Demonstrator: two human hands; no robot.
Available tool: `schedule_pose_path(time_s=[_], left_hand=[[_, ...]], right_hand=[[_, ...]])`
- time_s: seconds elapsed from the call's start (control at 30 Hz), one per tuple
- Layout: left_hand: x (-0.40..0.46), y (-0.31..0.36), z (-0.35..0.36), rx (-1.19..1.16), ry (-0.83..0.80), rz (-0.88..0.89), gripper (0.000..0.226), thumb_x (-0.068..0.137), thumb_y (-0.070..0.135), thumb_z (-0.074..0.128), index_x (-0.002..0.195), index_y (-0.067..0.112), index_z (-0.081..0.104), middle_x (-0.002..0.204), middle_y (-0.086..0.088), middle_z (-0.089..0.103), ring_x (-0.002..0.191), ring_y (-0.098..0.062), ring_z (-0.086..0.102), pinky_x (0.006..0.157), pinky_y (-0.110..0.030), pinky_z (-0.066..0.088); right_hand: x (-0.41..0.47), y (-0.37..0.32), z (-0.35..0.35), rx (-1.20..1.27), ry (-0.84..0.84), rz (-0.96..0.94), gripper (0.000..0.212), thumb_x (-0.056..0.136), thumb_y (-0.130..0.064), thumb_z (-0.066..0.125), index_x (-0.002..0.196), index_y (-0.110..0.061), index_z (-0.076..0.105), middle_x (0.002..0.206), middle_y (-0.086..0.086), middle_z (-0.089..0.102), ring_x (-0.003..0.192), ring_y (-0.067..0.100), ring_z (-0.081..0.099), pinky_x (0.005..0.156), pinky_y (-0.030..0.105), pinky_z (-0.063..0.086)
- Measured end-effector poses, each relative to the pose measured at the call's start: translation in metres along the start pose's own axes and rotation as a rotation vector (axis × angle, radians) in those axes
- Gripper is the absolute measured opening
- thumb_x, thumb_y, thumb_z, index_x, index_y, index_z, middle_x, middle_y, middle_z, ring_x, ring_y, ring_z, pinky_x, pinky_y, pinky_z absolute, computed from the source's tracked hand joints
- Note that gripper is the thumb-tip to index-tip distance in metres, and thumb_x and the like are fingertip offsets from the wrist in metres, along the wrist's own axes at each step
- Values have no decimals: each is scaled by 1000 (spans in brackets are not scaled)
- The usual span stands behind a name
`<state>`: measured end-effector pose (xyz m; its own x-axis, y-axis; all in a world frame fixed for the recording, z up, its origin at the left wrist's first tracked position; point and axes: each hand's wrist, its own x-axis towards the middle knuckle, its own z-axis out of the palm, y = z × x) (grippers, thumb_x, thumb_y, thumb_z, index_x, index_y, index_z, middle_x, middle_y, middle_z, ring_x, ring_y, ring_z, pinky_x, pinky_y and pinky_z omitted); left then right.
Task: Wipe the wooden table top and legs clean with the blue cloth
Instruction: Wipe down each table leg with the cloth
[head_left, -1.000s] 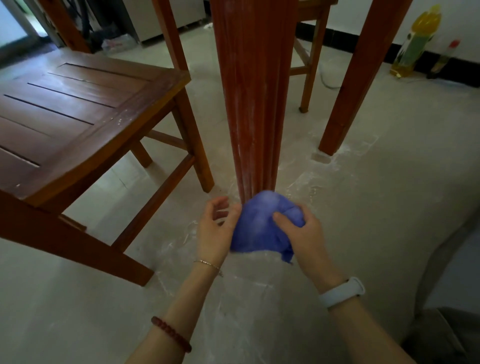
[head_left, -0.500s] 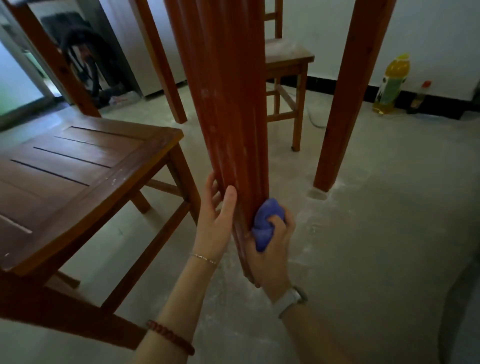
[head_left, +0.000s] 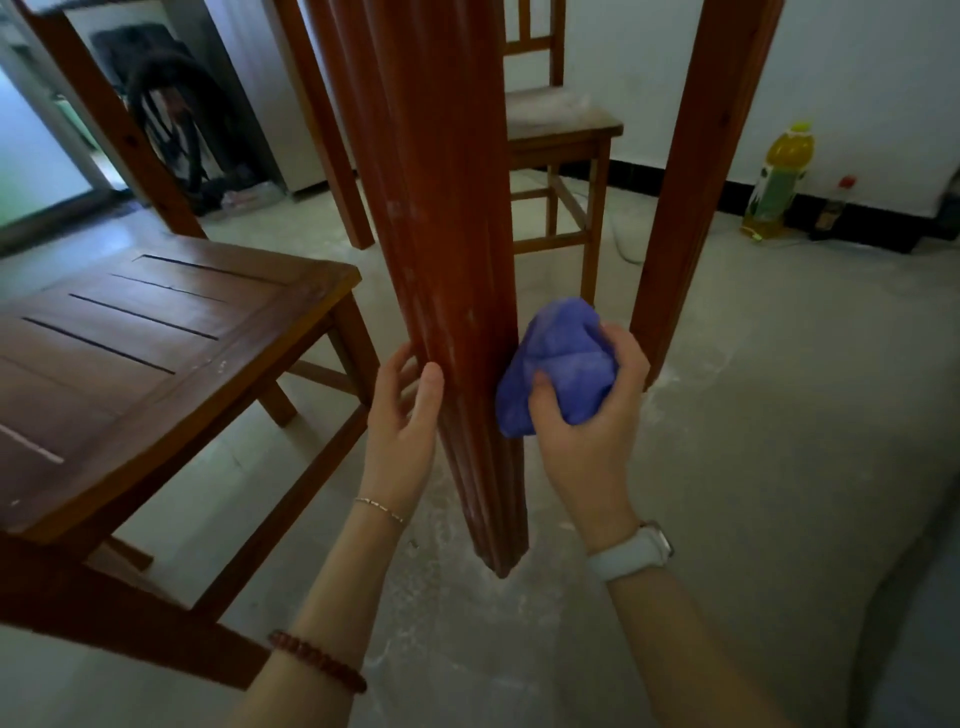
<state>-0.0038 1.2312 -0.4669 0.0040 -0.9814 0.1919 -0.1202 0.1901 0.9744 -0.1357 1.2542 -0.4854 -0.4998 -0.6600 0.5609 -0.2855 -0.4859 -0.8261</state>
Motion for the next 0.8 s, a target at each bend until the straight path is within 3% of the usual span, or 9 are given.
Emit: schedule_pose_path(time_s=[0.03, 0.1, 0.17, 0.27, 0.4, 0.53, 0.63, 0.73, 0.8], left_hand=[[3, 8, -2, -15, 22, 24, 44, 85, 41, 42, 126, 27, 42, 119, 2, 55, 105, -8, 56, 78, -13, 51], [11, 27, -7, -62, 56, 75, 33, 86, 41, 41, 117, 31, 48, 113, 4, 59, 104, -9, 59, 83, -21, 51], [19, 44, -10, -103, 54, 99, 23, 94, 34, 37, 112, 31, 50, 111, 4, 61, 100, -7, 61, 81, -18, 51], [25, 53, -14, -129, 16, 106, 24, 96, 32, 32, 108, 30, 53, 106, 8, 63, 96, -3, 62, 76, -12, 51], [23, 51, -17, -126, -15, 75, 26, 95, 33, 31, 112, 32, 51, 113, 5, 61, 103, -5, 60, 82, -15, 51], [21, 52, -15, -120, -16, 67, 31, 96, 31, 33, 122, 26, 49, 119, 0, 61, 108, -8, 59, 88, -21, 50], [18, 53, -14, -120, -15, 58, 32, 95, 31, 36, 124, 27, 47, 117, 1, 60, 106, -9, 58, 90, -24, 48], [17, 53, -14, -123, -10, 52, 34, 93, 34, 37, 125, 29, 46, 118, 3, 59, 107, -8, 57, 89, -23, 46], [17, 52, -13, -136, -14, 36, 34, 91, 37, 37, 124, 32, 46, 122, 4, 58, 110, -7, 55, 90, -24, 45]], right_hand=[[11, -15, 5, 35, 3, -74, 54, 76, -24, 63, 123, -24, 36, 125, -12, 39, 117, 7, 42, 100, 12, 35], [32, -38, 17, 43, 23, -248, 52, 76, -20, 64, 119, -18, 35, 126, -3, 38, 119, 12, 40, 102, 13, 33], [50, -56, 33, -16, 52, -406, 47, 78, -20, 64, 116, -14, 38, 126, 14, 40, 120, 20, 39, 105, 15, 30], [51, -51, 51, -133, 58, -502, 39, 86, -35, 57, 118, -20, 41, 132, 10, 28, 125, 23, 33, 107, 25, 29], [-16, 19, 41, -306, -117, -406, 45, 92, -52, 36, 131, -33, 28, 143, 3, 14, 132, 19, 21, 107, 35, 28], [-90, 83, 5, -450, -292, -105, 47, 87, -39, 43, 131, -43, 27, 139, 13, 30, 119, 40, 45, 93, 55, 46], [-82, 68, 1, -347, -271, 26, 49, 79, -36, 47, 127, -39, 38, 128, 15, 43, 109, 22, 50, 90, 42, 50], [-29, 11, 18, -293, -126, -159, 47, 74, -34, 51, 120, -26, 43, 120, 13, 45, 100, 6, 41, 87, 13, 35], [4, -22, 31, -298, -42, -302, 46, 74, -33, 52, 118, -23, 44, 120, 6, 39, 98, 10, 44, 87, 14, 34]])
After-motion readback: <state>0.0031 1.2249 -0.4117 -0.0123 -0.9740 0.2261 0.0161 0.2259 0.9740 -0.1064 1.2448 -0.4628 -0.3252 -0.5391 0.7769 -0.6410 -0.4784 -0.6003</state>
